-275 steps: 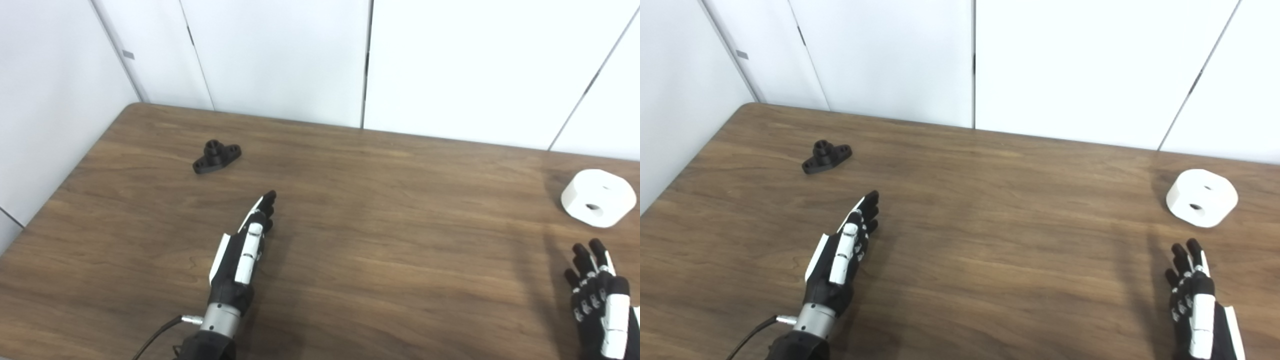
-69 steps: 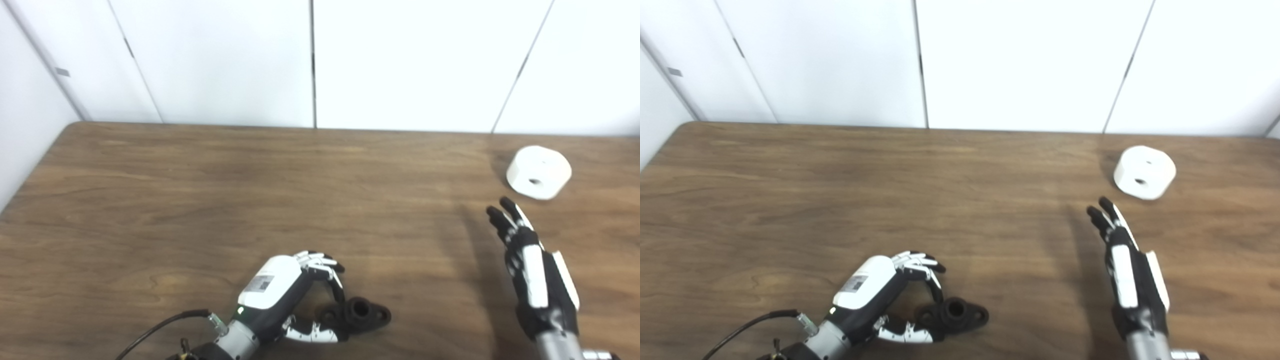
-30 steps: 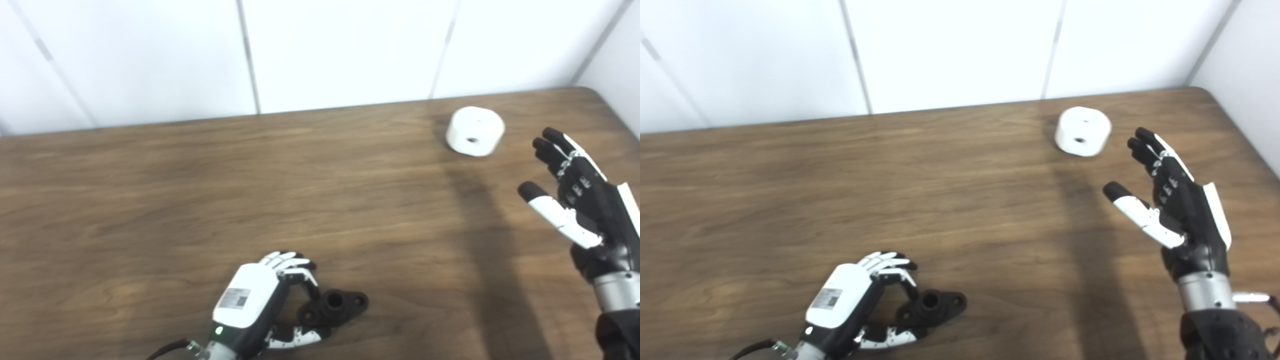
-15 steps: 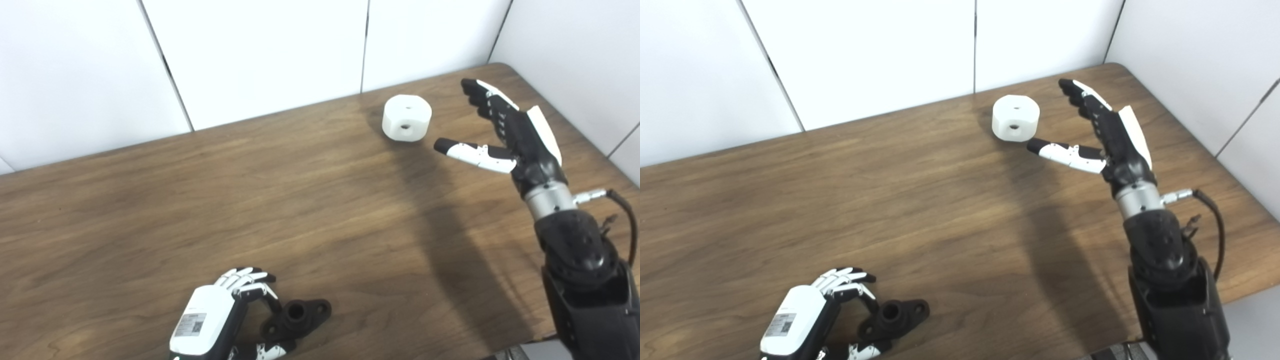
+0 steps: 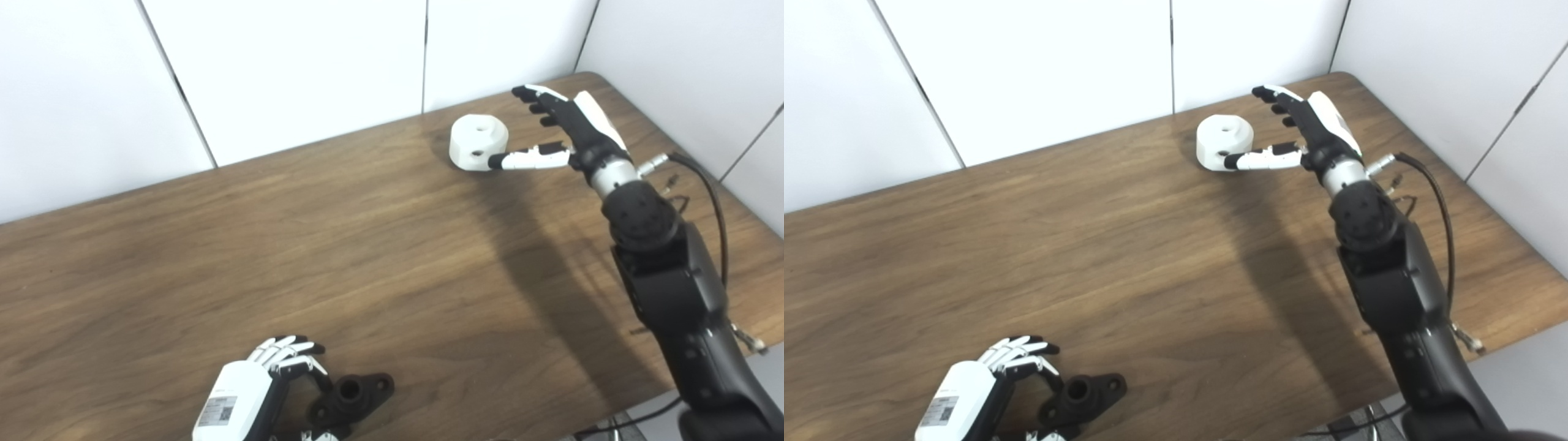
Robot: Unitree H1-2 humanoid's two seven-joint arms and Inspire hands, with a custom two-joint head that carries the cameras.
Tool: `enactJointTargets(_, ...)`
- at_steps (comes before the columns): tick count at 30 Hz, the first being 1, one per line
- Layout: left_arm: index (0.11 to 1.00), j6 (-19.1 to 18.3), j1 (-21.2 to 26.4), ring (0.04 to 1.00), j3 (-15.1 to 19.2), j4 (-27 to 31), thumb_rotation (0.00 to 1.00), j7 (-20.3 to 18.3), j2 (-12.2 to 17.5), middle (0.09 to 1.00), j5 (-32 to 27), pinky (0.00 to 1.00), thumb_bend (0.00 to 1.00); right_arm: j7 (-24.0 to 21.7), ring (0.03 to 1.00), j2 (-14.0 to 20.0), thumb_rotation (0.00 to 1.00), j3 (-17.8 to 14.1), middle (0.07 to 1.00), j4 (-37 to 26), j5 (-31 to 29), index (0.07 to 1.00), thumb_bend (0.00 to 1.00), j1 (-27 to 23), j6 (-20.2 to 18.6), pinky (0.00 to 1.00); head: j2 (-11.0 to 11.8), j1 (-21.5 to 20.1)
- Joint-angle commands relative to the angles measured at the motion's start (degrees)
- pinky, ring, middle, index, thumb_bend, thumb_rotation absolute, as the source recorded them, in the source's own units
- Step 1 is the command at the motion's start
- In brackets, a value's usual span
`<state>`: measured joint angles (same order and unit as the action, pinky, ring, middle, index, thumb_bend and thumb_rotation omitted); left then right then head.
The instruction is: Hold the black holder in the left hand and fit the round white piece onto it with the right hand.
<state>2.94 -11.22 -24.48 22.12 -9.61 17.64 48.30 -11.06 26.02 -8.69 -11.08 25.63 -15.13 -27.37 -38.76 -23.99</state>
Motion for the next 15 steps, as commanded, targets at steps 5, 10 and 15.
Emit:
enactJointTargets(5,0.488,-1.21,-2.57,0.851,-0.17,-1.49,0.05,-4.04,2.3,0.776,0.7,0.86,0.52,-0.53,0.886,2.49,0.33,2.76,0.896,6.45,4.36,0.86,0.9,-7.04,0.46,0.82,0.03,-0.03)
enactJointTargets(10,0.488,-1.43,-2.69,0.852,-0.2,-1.17,0.05,-4.29,2.34,0.777,0.98,0.86,0.52,-2.12,0.921,3.4,0.32,5.73,0.908,11.93,7.06,0.869,0.9,-10.48,0.47,0.84,0.16,0.14)
enactJointTargets(15,0.488,-1.4,-2.91,0.851,-0.24,-1.08,0.05,-4.23,2.27,0.775,0.99,0.86,0.52,-1.75,0.935,4.43,0.29,7.95,0.913,16.37,7.71,0.865,0.9,-12.97,0.52,0.85,0.31,0.17)
